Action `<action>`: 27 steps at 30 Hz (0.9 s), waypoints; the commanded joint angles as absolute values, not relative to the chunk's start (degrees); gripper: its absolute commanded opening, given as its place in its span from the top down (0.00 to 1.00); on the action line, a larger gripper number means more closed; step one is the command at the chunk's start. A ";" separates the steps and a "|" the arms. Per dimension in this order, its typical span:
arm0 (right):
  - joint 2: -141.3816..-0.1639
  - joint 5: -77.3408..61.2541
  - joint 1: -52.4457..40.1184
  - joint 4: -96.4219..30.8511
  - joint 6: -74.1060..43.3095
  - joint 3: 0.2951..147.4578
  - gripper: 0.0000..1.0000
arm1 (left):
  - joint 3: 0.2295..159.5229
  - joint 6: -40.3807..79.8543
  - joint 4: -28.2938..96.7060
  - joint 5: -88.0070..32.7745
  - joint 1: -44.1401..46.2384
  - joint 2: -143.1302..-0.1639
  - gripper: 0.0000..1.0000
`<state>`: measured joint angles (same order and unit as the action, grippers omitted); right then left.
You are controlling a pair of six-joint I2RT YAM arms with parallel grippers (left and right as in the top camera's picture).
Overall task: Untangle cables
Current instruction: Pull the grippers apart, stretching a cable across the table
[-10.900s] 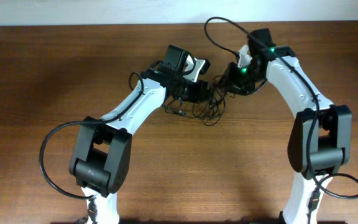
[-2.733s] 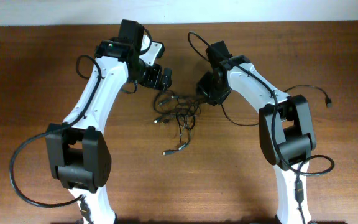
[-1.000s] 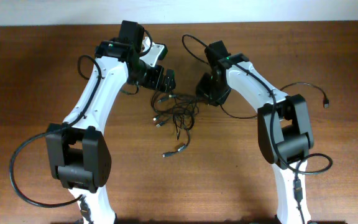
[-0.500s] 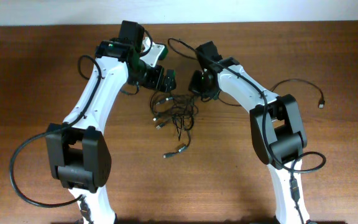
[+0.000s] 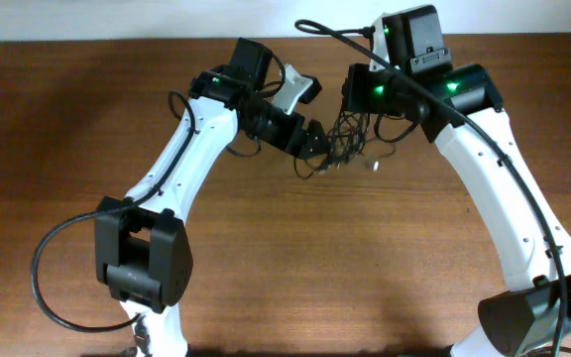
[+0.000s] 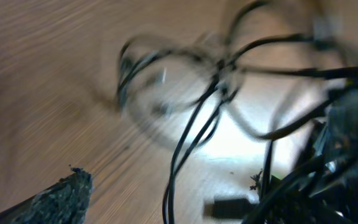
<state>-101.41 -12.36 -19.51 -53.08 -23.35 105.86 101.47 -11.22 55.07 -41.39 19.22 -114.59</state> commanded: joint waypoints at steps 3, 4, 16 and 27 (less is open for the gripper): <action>-100.33 -13.52 -19.42 -53.17 -22.92 106.19 0.96 | 100.95 -26.72 54.94 -57.45 19.51 -114.54 0.35; -100.33 -13.54 -19.42 -53.12 -22.94 106.19 0.96 | 100.31 -26.72 54.92 -57.45 19.51 -114.54 0.44; -94.91 -27.35 -2.26 -61.45 -23.38 115.96 0.96 | 97.32 -13.52 51.48 -37.80 18.96 -122.30 1.00; -86.24 -72.25 36.73 -63.55 -24.23 116.71 0.96 | 97.30 5.30 53.78 9.30 18.24 -122.37 1.00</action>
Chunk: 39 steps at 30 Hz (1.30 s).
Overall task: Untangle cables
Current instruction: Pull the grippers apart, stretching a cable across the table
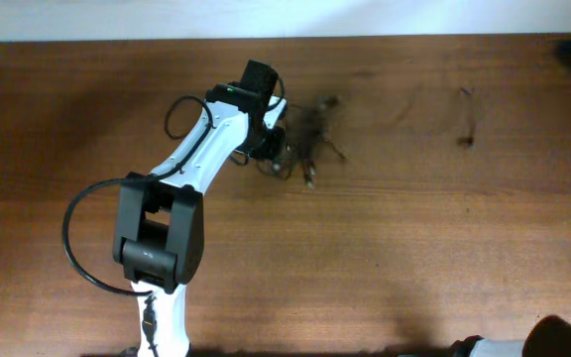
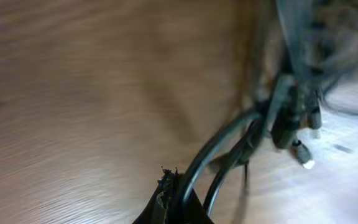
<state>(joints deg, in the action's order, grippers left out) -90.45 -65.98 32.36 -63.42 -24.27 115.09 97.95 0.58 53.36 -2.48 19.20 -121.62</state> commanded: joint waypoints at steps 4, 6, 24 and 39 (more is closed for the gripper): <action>-83.53 -64.82 35.40 -65.80 -22.65 116.68 0.96 | 97.25 5.41 54.59 5.72 16.93 -122.58 1.00; -84.07 -53.47 27.03 -70.02 -19.66 116.62 0.85 | 97.27 -3.31 54.89 -9.98 16.91 -122.54 1.00; -103.28 -33.98 -9.56 -70.61 -13.78 116.25 0.36 | 104.79 -3.86 64.95 -16.71 15.97 -89.45 1.00; -110.24 -37.26 -20.97 -56.49 -9.43 112.73 0.71 | 104.77 -3.88 65.21 -16.69 15.94 -90.19 1.00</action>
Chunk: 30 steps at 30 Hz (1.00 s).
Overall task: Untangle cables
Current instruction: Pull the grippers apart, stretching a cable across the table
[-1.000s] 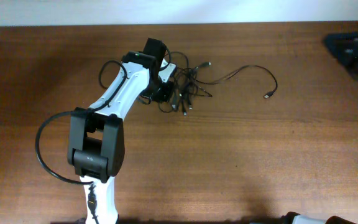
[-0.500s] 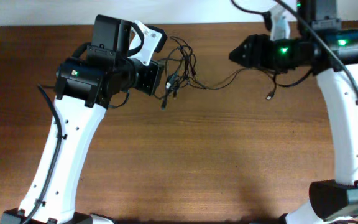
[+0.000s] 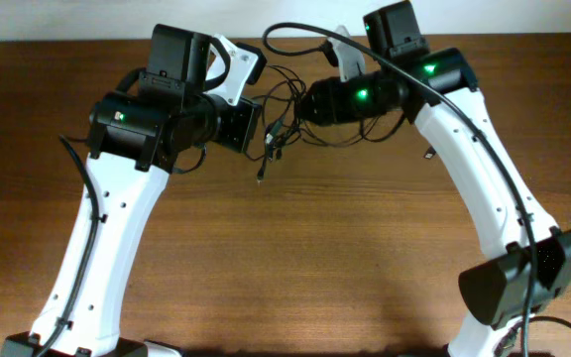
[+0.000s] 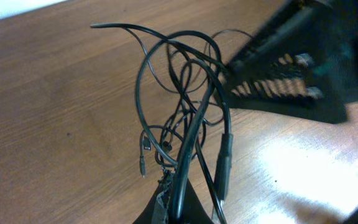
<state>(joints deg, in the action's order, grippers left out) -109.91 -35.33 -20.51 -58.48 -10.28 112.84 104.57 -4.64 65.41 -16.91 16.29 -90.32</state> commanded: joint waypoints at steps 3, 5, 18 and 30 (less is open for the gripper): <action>-107.63 -42.02 -14.35 -58.70 -9.43 115.57 0.96 | 104.77 -3.31 65.25 -9.15 15.97 -90.56 1.00; -104.27 -44.97 -8.73 -61.12 -9.41 117.21 0.96 | 104.73 -0.34 65.56 -2.74 15.94 -91.70 1.00; -92.25 -31.51 25.89 -74.39 -19.62 117.30 0.96 | 104.73 3.66 67.20 8.88 6.98 -100.66 1.00; -93.95 10.76 26.02 -79.55 -30.96 112.88 0.96 | 104.71 17.15 68.62 24.49 -6.96 -101.36 1.00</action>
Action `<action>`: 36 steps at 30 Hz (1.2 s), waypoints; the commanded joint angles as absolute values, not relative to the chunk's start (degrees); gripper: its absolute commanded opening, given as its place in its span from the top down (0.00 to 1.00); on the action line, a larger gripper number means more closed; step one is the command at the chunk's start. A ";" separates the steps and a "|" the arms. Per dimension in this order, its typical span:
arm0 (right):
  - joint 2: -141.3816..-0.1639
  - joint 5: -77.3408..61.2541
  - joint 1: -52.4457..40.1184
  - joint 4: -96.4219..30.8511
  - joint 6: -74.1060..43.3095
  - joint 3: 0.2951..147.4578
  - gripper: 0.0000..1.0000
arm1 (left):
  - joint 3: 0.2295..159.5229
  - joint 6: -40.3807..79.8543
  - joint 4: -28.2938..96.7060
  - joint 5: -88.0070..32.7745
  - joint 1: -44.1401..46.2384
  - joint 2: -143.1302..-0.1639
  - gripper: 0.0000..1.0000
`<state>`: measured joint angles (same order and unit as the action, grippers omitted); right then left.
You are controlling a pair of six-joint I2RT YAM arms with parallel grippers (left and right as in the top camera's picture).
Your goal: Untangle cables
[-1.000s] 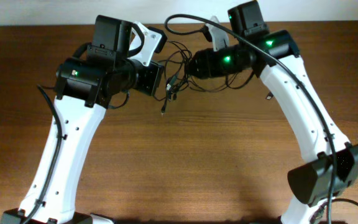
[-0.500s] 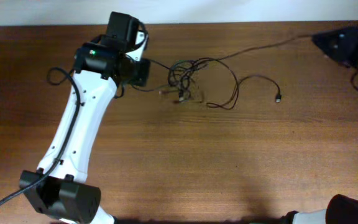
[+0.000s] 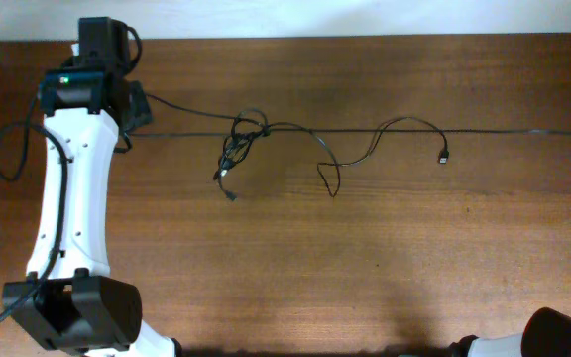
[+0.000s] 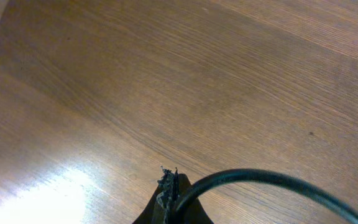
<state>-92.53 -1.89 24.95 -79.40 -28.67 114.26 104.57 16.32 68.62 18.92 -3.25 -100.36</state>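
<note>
Thin black cables [image 3: 385, 129] lie stretched in a long line across the back of the table. A small knot [image 3: 241, 134] of loops sits left of the middle. One loose plug end [image 3: 444, 157] hangs toward the front, and another [image 3: 228, 193] lies below the knot. My left gripper [image 3: 135, 107] is at the far left back, shut on a black cable [image 4: 260, 177] that curves away to the right from its fingertips [image 4: 168, 180]. Only a bit of my right gripper shows at the right edge, and the taut cable runs into it.
The brown wooden table [image 3: 315, 258] carries nothing else in view. A pale wall strip [image 3: 266, 15] runs along the back edge. The left arm's own supply cable [image 3: 3, 159] loops off its left side.
The two grippers were close together at the back middle with the bundle between them. Now they are far apart at the left and right edges, and the cables are drawn out into a line.
First both grippers were at the bunched cables in the back middle. Then the left gripper alone was shut on a cable, with the right arm out of view. Then both held the bundle close together. Now it is spread out with one knot left.
</note>
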 commanded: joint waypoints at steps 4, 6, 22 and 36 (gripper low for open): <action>-98.39 4.97 26.96 -80.31 -29.67 109.65 0.96 | 104.71 25.10 68.75 26.22 -12.97 -102.13 1.00; -99.48 -15.14 26.09 -78.63 -16.71 109.65 0.96 | 104.71 22.11 68.14 11.97 -14.02 -104.40 1.00; -100.68 -15.79 1.93 -82.78 -7.55 109.65 0.01 | 105.78 -6.74 73.12 -7.03 22.28 -105.32 0.30; -100.68 -15.81 1.93 -84.09 -7.53 105.54 0.01 | 121.91 -9.30 69.76 -5.17 25.45 -100.36 0.00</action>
